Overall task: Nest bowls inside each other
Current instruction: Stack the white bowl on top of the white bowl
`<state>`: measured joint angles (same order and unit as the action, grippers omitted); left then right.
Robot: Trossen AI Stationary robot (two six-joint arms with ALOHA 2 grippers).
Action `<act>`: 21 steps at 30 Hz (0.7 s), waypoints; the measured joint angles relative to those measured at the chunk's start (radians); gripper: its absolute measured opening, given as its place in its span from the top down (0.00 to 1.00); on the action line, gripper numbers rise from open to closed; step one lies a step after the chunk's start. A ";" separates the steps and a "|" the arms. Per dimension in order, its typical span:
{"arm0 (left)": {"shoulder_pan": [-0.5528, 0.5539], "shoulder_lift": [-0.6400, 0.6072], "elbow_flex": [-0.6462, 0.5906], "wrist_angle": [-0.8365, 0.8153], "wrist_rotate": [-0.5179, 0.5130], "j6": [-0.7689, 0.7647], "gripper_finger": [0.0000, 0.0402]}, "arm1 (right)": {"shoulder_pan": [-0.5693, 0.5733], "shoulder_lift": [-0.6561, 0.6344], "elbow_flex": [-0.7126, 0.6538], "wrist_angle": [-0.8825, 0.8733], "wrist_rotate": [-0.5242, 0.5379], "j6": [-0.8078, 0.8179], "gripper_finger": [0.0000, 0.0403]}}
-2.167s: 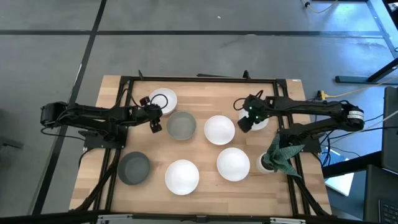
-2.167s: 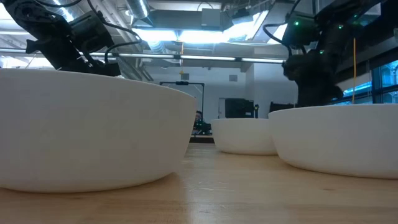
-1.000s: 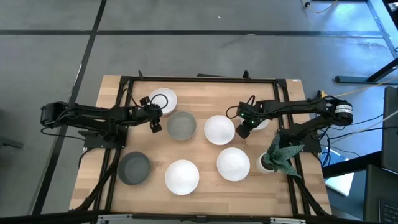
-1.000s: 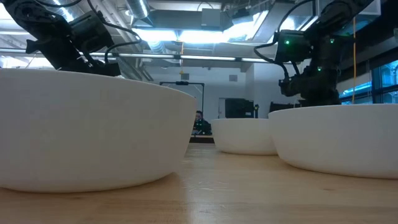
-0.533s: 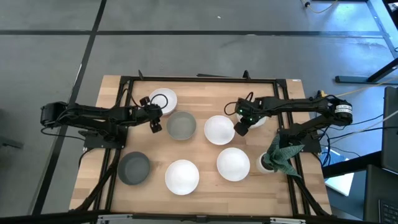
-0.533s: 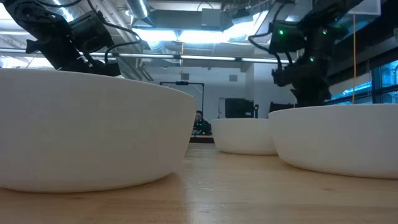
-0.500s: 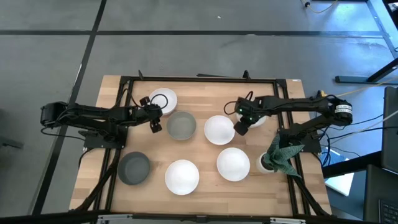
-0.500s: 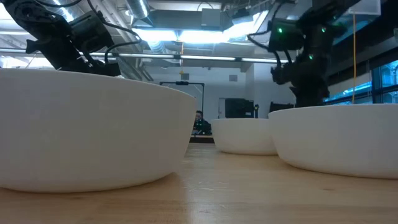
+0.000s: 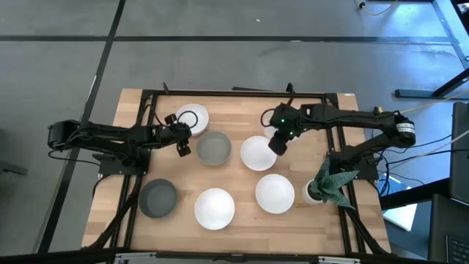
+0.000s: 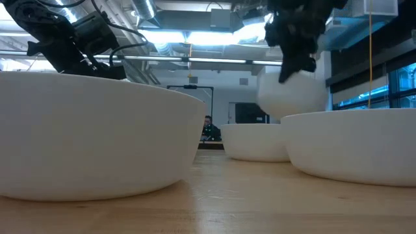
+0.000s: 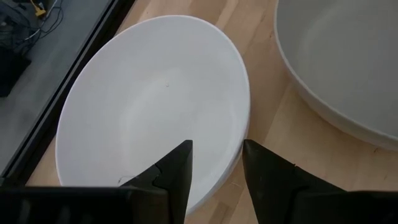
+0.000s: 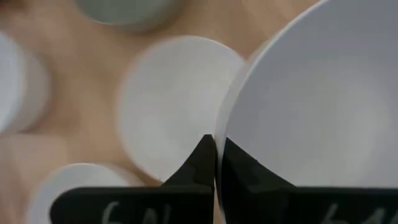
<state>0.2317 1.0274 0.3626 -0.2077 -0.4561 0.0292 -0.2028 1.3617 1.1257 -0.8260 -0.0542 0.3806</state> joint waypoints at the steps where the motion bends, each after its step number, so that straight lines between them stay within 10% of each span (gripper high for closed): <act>1: 0.000 0.000 0.000 0.000 0.000 0.000 0.66 | 0.013 0.000 0.007 0.014 -0.012 0.000 0.99; 21: 0.000 0.000 0.000 0.004 0.001 0.000 0.66 | 0.163 0.193 0.025 0.154 -0.184 0.012 0.99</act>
<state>0.2317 1.0271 0.3626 -0.2039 -0.4553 0.0295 -0.0395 1.5542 1.1507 -0.6720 -0.2382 0.3922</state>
